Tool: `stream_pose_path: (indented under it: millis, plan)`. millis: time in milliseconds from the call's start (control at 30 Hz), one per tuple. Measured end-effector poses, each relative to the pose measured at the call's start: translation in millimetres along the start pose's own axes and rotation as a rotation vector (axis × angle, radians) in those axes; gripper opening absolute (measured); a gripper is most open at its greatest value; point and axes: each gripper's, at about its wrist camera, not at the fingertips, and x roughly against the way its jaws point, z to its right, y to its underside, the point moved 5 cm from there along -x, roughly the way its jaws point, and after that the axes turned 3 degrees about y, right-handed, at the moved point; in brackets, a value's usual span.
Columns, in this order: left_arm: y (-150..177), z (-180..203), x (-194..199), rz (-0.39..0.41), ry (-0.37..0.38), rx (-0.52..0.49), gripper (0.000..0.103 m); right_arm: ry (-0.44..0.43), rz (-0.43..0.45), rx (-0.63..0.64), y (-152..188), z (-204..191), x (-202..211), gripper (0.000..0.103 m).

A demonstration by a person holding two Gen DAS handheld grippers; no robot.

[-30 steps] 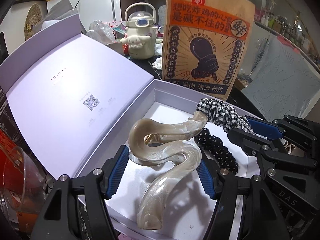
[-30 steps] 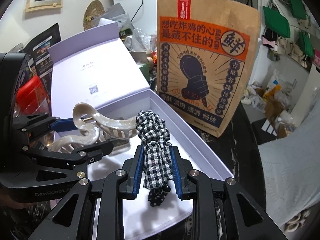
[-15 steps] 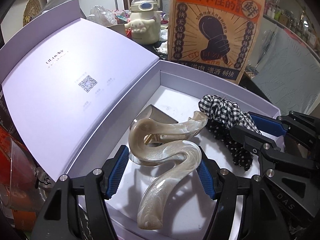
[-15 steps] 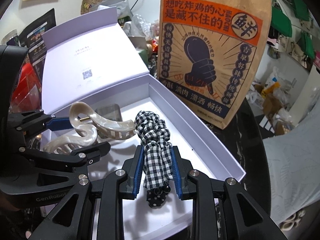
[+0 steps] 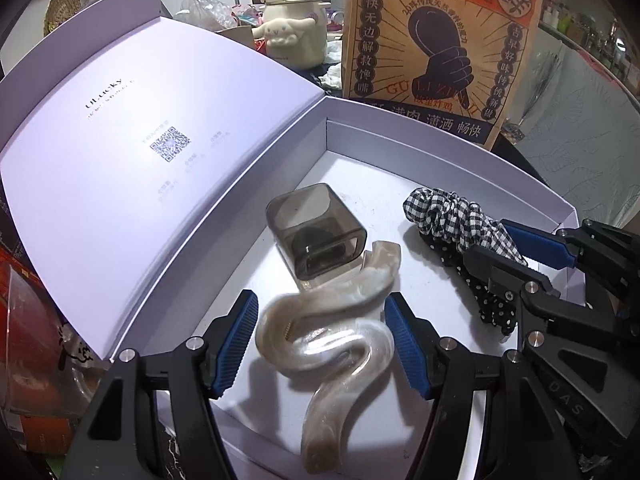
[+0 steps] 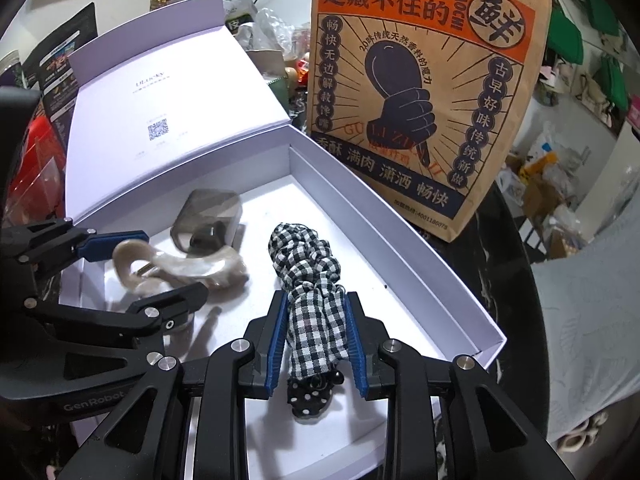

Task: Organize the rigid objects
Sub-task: 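Open the left tool releasing the pearly clip while the right tool releases the scrunchie, then withdraw both tools from the box toward the gold box and pink compact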

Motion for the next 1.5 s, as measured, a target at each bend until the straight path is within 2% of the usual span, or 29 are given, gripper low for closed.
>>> stream_pose_path:
  millis: [100, 167, 233, 467, 800, 933, 1333, 1500]
  plan:
    - [0.8, -0.4, 1.3, 0.000, -0.005, 0.002, 0.065, 0.009, -0.001, 0.001, 0.0, 0.6, -0.7, 0.031]
    - [1.5, -1.4, 3.8, -0.003, -0.007, 0.011, 0.065, 0.015, -0.004, -0.002, 0.4, 2.1, 0.1, 0.038]
    - [1.3, -1.6, 8.6, 0.002, -0.008, 0.017, 0.065, 0.010, 0.000, -0.006, 0.0, 2.5, 2.3, 0.040]
    - [-2.2, 1.6, 28.4, 0.044, -0.048, 0.000, 0.065, 0.013, 0.019, -0.011, -1.3, 2.3, 15.6, 0.043]
    - [-2.9, 3.9, 56.4, 0.101, -0.057, 0.000, 0.065, 0.043, 0.056, 0.001, -4.9, 0.2, 39.0, 0.044]
    - [-7.0, 0.1, 53.4, 0.113, -0.058, 0.001, 0.065, 0.057, 0.074, -0.004, -6.3, 0.8, 50.8, 0.044]
    - [-6.1, -3.5, 105.1, 0.191, -0.041, -0.016, 0.065, 0.095, 0.133, -0.019, -11.8, 2.8, 91.3, 0.044]
    - [-5.5, -1.0, 126.4, 0.230, -0.027, -0.022, 0.065, 0.093, 0.171, -0.012, -10.6, -1.8, 114.3, 0.050]
